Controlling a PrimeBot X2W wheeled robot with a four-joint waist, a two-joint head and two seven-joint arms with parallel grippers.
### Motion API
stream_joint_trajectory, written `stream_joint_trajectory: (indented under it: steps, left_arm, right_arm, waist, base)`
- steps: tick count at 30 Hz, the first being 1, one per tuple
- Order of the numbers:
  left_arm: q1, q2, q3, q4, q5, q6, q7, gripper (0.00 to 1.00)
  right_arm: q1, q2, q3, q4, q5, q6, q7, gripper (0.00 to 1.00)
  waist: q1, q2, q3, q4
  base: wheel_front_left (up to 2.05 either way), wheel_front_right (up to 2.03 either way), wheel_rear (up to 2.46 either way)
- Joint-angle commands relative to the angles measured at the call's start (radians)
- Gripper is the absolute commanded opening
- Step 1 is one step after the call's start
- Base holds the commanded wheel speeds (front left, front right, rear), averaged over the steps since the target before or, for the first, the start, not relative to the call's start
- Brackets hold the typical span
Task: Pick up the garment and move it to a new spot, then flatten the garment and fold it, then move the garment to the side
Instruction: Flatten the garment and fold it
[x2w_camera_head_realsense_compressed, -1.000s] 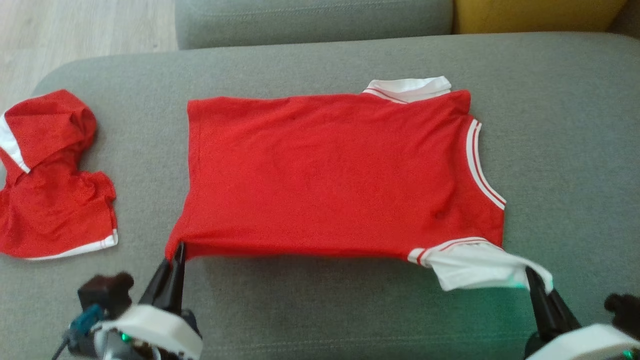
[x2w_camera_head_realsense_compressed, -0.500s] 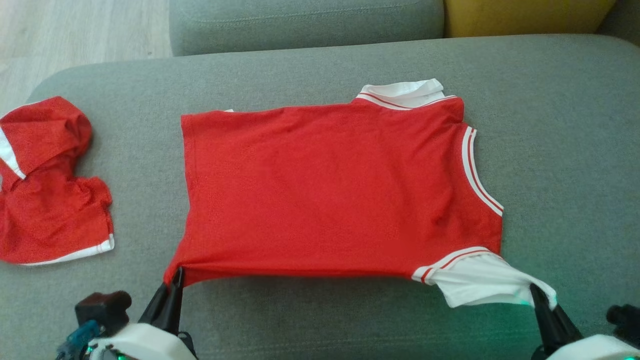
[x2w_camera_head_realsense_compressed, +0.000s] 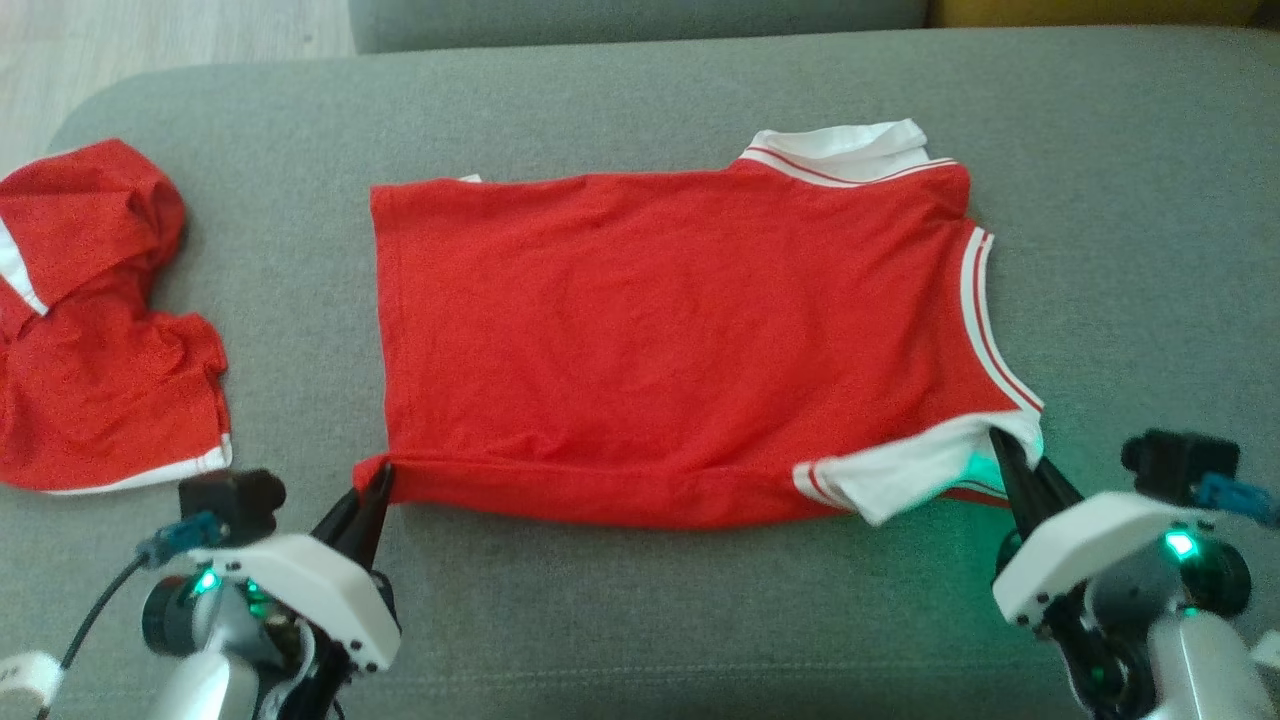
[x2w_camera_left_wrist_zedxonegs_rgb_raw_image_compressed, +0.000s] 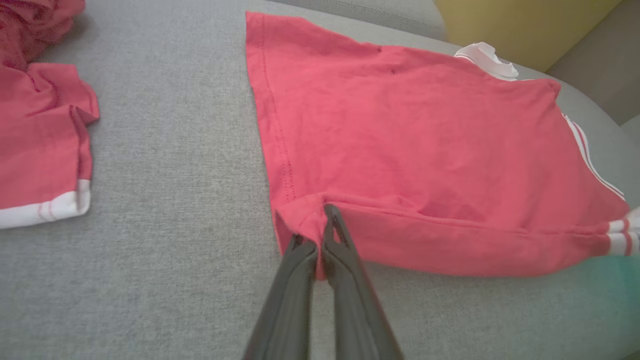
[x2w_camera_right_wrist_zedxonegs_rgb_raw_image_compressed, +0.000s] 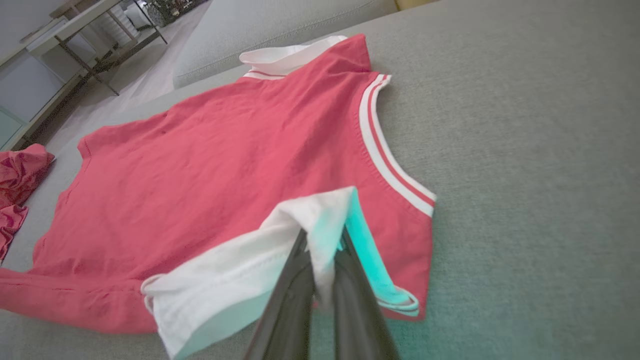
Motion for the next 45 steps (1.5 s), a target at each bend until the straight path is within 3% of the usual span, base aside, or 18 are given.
stream_joint_trajectory:
  steps: [1, 15, 25, 26, 27, 28, 29, 37, 40, 45]
  left_arm:
    - [-0.057, 0.018, 0.033, -0.020, -0.007, -0.005, -0.003, 0.00]
    - [-0.246, -0.003, 0.021, 0.199, -0.061, -0.057, -0.035, 0.00]
    - [-0.339, -0.002, 0.017, 0.304, -0.070, -0.076, -0.123, 0.00]
    - [-0.346, -0.003, 0.013, 0.317, -0.071, -0.078, -0.126, 0.00]
    - [-0.353, -0.005, 0.009, 0.330, -0.072, -0.079, -0.130, 0.11]
    - [-0.360, -0.006, 0.006, 0.341, -0.073, -0.081, -0.136, 0.57]
    - [-0.364, -0.007, 0.003, 0.352, -0.072, -0.082, -0.144, 1.00]
    - [-0.352, -0.010, -0.001, 0.366, -0.037, -0.062, -0.264, 1.00]
    - [-0.316, -0.013, 0.006, 0.321, -0.001, -0.023, -0.369, 1.00]
    - [-0.256, -0.009, 0.016, 0.223, 0.063, 0.034, -0.430, 1.00]
  right_arm:
    - [-0.044, -0.015, 0.023, -0.023, -0.006, -0.001, -0.003, 0.00]
    - [-0.286, -0.045, 0.047, 0.223, 0.024, -0.001, -0.124, 0.00]
    - [-0.390, -0.072, 0.085, 0.341, 0.055, -0.001, -0.227, 0.00]
    - [-0.398, -0.072, 0.089, 0.355, 0.055, -0.001, -0.233, 0.28]
    - [-0.405, -0.071, 0.094, 0.367, 0.056, -0.001, -0.241, 0.94]
    - [-0.411, -0.070, 0.100, 0.376, 0.058, -0.001, -0.249, 1.00]
    - [-0.416, -0.070, 0.108, 0.382, 0.058, -0.001, -0.260, 1.00]
    - [-0.400, -0.084, 0.167, 0.343, 0.021, -0.001, -0.386, 1.00]
    - [-0.360, -0.089, 0.171, 0.285, -0.024, -0.001, -0.448, 1.00]
    - [-0.284, -0.079, 0.148, 0.185, -0.095, -0.001, -0.484, 1.00]
  waist:
    - [0.0001, -0.0001, 0.010, 0.007]
    - [0.0001, -0.0001, 0.081, 0.019]
    - [0.0001, -0.0001, 0.128, 0.013]
    - [0.0001, -0.0001, 0.132, 0.014]
    - [0.0001, -0.0001, 0.135, 0.015]
    - [0.0001, -0.0001, 0.137, 0.015]
    - [0.0001, -0.0001, 0.139, 0.015]
    - [0.0001, -0.0001, 0.129, 0.010]
    - [0.0001, -0.0001, 0.112, 0.008]
    - [0.0001, -0.0001, 0.077, 0.007]
  base:
    - [0.00, 0.00, 0.00]
    - [0.00, 0.00, 0.00]
    - [0.00, 0.00, 0.00]
    - [0.00, 0.00, 0.00]
    - [0.00, 0.00, 0.00]
    - [0.00, 0.00, 0.00]
    - [0.00, 0.00, 0.00]
    - [0.00, 0.00, 0.00]
    - [0.00, 0.00, 0.00]
    - [0.00, 0.00, 0.00]
